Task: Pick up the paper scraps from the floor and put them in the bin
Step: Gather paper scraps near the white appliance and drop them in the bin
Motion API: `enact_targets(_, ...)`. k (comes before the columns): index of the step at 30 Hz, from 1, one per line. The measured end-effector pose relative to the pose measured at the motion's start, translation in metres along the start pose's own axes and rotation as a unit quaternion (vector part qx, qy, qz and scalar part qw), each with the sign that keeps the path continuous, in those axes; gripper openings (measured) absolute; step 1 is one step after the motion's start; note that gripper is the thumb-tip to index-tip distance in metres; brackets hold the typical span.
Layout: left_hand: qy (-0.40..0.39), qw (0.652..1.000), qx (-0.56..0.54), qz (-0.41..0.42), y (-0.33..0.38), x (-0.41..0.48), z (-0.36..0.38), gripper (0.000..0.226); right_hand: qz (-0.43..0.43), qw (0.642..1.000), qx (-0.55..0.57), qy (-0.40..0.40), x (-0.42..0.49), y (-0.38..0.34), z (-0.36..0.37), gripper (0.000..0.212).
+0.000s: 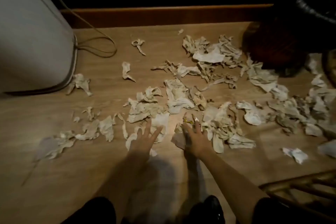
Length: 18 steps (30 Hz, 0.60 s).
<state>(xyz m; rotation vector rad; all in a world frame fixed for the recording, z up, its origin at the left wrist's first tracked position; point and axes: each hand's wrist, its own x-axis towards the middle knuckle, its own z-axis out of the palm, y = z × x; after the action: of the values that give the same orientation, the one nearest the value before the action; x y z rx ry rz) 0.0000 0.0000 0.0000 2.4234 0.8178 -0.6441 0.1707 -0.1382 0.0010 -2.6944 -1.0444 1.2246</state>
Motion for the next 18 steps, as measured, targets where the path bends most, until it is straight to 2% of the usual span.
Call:
enact_targets(2,0.008,0.999,0.041,0.035,-0.006,0.019,0.008,0.113,0.01,1.0,-0.016,0.01,0.016,-0.004,0.01,0.089)
enact_targets(4,0.019,0.997,0.054,0.056,-0.011,0.042,0.012,0.097,0.004,0.998,-0.045,0.053,0.03,-0.012,0.017,0.087)
enact_targets(7,0.048,0.99,0.068,0.113,-0.017,0.068,0.014,0.05,-0.079,0.985,-0.108,0.105,0.039,-0.019,0.023,0.06)
enact_targets(8,0.053,0.989,0.062,0.127,-0.018,0.075,0.011,0.041,-0.106,0.982,-0.106,0.115,0.048,-0.018,0.023,0.048)
enact_targets(10,0.073,0.988,0.036,0.13,-0.018,0.086,-0.003,0.036,-0.127,0.982,-0.071,0.117,0.066,-0.019,0.01,0.026)
enact_targets(12,0.144,0.98,-0.009,0.133,-0.017,0.095,-0.023,0.036,-0.143,0.982,-0.022,0.124,0.083,-0.023,-0.017,0.01)
enact_targets(15,0.256,0.956,-0.049,0.137,-0.026,0.109,-0.057,0.036,-0.212,0.957,-0.046,0.193,0.103,-0.033,-0.068,0.02)
enact_targets(18,0.306,0.944,-0.068,0.1,-0.041,0.12,-0.086,0.038,-0.273,0.931,-0.052,0.239,0.115,-0.05,-0.104,0.025)
